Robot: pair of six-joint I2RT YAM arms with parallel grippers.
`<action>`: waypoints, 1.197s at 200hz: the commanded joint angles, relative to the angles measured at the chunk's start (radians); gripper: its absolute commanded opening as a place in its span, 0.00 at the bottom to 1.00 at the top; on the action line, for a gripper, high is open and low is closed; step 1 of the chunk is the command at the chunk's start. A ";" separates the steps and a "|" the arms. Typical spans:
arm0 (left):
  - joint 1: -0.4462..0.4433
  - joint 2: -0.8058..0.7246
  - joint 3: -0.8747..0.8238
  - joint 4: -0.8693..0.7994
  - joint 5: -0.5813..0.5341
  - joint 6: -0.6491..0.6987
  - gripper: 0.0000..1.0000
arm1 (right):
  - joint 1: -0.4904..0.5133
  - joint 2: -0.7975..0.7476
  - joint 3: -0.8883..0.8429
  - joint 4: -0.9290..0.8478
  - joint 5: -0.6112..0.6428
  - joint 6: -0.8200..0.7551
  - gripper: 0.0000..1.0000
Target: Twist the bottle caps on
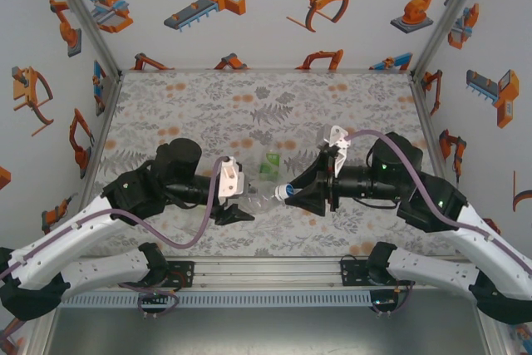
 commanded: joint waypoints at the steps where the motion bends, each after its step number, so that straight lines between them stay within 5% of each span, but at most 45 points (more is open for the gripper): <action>1: -0.005 0.000 -0.010 -0.003 0.013 0.000 0.00 | 0.000 -0.024 -0.008 0.051 0.018 0.004 0.44; 106: -0.009 -0.011 -0.027 -0.005 -0.017 0.011 0.00 | 0.001 0.013 -0.009 0.058 0.020 0.009 0.42; 156: -0.009 -0.012 -0.023 -0.005 -0.037 0.014 0.00 | 0.001 0.012 -0.014 0.039 0.121 0.101 0.22; 191: -0.008 -0.013 -0.028 -0.005 -0.083 0.019 0.00 | 0.001 0.049 0.002 -0.085 0.394 0.558 0.10; 239: -0.008 -0.009 -0.032 0.007 -0.136 0.032 0.00 | 0.000 0.109 0.004 -0.281 0.407 1.264 0.06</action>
